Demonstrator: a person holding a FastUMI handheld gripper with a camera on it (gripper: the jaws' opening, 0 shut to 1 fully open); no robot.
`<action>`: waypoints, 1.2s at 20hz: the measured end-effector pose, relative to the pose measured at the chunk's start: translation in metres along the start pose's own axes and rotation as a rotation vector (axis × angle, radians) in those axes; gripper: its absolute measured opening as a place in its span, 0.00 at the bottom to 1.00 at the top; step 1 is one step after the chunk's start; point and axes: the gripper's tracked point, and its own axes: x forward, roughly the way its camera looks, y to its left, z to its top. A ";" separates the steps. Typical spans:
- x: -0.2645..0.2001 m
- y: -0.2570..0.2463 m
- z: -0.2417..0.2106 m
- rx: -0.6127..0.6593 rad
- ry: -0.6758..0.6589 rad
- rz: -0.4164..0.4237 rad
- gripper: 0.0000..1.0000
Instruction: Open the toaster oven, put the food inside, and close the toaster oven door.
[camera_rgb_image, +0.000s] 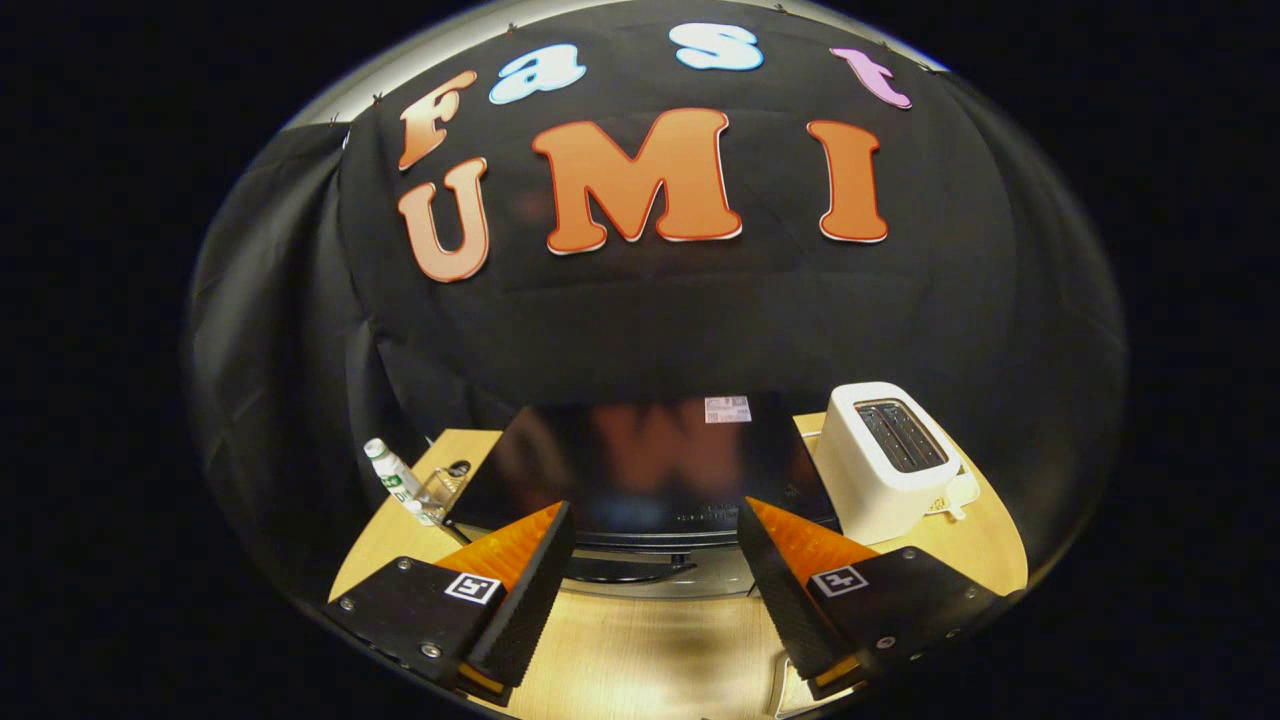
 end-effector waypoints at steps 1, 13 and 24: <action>0.006 0.003 -0.006 -0.005 0.016 -0.011 0.97; 0.013 0.021 -0.045 -0.002 0.052 -0.044 0.90; -0.060 0.020 -0.146 0.057 0.374 0.131 0.68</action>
